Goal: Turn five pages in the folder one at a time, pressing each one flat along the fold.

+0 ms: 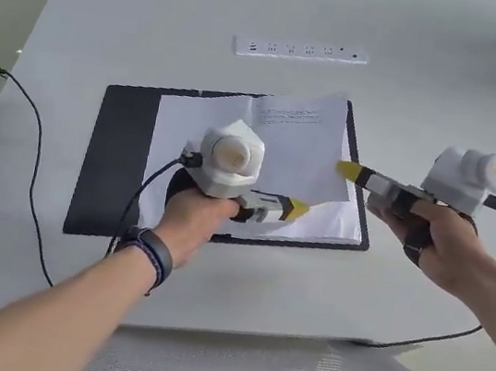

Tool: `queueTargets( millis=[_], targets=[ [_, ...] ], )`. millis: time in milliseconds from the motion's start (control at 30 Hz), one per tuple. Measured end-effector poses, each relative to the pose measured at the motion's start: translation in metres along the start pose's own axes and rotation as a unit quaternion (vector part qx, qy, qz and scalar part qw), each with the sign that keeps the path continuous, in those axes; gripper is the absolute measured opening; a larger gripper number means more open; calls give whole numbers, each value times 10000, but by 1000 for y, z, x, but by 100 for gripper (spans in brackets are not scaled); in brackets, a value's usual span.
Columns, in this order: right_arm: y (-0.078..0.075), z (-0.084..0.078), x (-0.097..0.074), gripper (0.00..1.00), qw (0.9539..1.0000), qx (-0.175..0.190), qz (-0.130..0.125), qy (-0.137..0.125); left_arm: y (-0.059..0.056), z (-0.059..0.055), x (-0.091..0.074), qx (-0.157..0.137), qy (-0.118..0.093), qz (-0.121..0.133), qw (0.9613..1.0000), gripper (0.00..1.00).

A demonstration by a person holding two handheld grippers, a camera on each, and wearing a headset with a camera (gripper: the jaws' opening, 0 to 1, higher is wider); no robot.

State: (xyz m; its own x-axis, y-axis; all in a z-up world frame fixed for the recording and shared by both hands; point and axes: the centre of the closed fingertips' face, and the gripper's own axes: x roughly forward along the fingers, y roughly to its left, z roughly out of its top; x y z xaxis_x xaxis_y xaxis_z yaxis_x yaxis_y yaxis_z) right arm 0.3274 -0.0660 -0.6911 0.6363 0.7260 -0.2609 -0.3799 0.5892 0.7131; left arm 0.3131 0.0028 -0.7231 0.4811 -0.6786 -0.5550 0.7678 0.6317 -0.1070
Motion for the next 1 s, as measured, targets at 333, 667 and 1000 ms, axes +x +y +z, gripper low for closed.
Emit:
queueTargets(
  millis=[333, 667, 1000],
  targets=[
    [52, 6, 34, 0, 9973, -434, 577, 152, 36, -15, -41, -108, -100, 301, 9994, 78],
    [86, -8, 64, 0, 9926, -634, 940, 437, 59, -29, -77, -206, -149, 563, 9981, 79],
    [103, -31, 89, 0, 9890, -659, 1095, 745, 76, -44, -105, -348, -200, 773, 9962, 81]
  ],
)
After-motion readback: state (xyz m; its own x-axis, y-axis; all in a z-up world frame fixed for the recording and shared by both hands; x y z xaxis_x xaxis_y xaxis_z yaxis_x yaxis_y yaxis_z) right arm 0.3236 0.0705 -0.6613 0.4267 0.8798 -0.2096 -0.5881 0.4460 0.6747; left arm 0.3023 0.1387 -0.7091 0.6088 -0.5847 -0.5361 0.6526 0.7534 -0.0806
